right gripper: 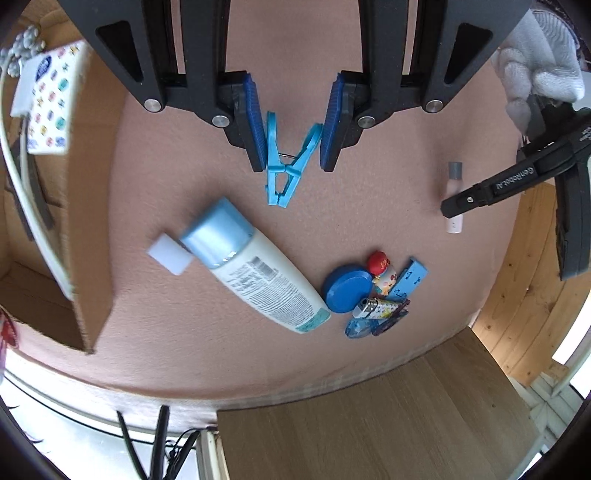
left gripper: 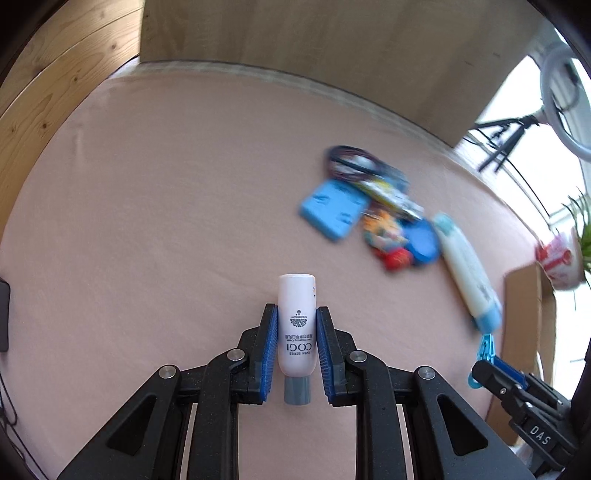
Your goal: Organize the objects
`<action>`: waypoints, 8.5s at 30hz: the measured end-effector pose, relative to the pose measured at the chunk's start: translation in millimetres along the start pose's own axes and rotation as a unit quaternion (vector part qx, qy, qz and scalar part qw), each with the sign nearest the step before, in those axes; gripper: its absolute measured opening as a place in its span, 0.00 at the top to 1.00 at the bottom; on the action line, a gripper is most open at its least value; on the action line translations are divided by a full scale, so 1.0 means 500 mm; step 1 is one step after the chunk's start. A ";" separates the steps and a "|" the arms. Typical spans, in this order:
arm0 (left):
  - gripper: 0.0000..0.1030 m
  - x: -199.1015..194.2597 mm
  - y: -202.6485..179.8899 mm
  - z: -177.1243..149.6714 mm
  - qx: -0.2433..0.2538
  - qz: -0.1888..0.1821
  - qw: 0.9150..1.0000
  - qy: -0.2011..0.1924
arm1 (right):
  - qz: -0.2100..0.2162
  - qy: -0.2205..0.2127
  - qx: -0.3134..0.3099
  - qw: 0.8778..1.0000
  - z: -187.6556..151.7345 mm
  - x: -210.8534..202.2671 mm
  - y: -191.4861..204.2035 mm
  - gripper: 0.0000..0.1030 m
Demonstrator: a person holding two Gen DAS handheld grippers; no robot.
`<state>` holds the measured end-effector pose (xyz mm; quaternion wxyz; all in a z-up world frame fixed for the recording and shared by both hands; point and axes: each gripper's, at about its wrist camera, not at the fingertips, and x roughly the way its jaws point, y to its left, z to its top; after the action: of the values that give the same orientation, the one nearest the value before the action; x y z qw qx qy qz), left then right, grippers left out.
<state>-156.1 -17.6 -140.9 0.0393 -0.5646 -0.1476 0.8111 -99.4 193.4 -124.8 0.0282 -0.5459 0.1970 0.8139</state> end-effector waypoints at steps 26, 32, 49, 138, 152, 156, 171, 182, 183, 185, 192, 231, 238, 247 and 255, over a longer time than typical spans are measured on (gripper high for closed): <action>0.79 -0.055 -0.535 -0.134 0.191 -0.125 0.973 0.003 | -0.060 -0.103 0.093 0.989 -0.092 -0.261 -0.298 0.74; 0.79 -0.044 -0.602 -0.158 0.216 -0.126 0.968 0.006 | -0.064 -0.100 0.097 0.988 -0.106 -0.262 -0.328 0.74; 0.35 -0.064 -0.613 -0.143 0.249 -0.064 0.966 -0.038 | -0.068 -0.119 0.094 0.986 -0.111 -0.276 -0.331 0.51; 0.56 -0.117 -0.025 -0.115 0.119 -0.072 0.989 0.055 | 0.013 -0.017 -0.049 0.999 -0.077 -0.090 -0.025 0.51; 0.48 0.004 -0.076 -0.069 0.044 -0.005 0.997 0.059 | -0.032 0.023 -0.081 0.996 0.001 0.024 0.015 0.51; 0.50 0.018 -0.085 -0.076 0.056 0.015 0.997 0.054 | -0.053 0.034 -0.106 0.992 0.004 0.050 0.036 0.51; 0.89 -0.016 -0.033 -0.100 0.069 0.014 0.997 0.038 | -0.076 0.039 -0.144 0.986 0.001 0.066 0.031 0.96; 0.89 -0.057 -0.014 -0.123 0.035 -0.020 0.999 0.035 | -0.018 0.009 -0.087 0.996 -0.027 0.005 -0.003 0.97; 0.89 -0.061 -0.016 -0.124 0.036 -0.022 0.999 0.033 | -0.016 0.006 -0.084 0.996 -0.031 -0.005 -0.005 0.97; 0.89 -0.072 -0.025 -0.120 0.040 -0.025 0.998 0.029 | -0.016 -0.006 -0.082 0.997 -0.036 -0.029 -0.008 0.97; 0.89 -0.105 -0.094 -0.122 0.070 -0.051 0.996 0.018 | -0.023 -0.060 -0.079 0.995 -0.024 -0.126 -0.031 0.97; 0.76 -0.025 -0.611 -0.175 0.232 -0.130 0.963 0.035 | -0.086 -0.125 0.030 0.988 0.019 -0.243 -0.376 0.51; 0.76 -0.045 -0.508 -0.132 0.185 -0.107 0.977 0.016 | -0.050 -0.118 0.050 0.991 0.009 -0.239 -0.359 0.51; 0.76 -0.056 -0.284 -0.091 0.112 -0.052 0.992 0.004 | 0.001 -0.104 0.003 0.995 0.009 -0.215 -0.238 0.51; 0.76 -0.056 -0.108 -0.091 0.047 -0.023 0.999 0.006 | 0.045 -0.063 -0.095 0.992 0.032 -0.133 -0.049 0.51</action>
<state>-109.5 36.4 -114.8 0.0853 -0.5639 -0.1215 0.8124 -80.2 232.9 -67.0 -0.0482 -0.4840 0.1413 0.8623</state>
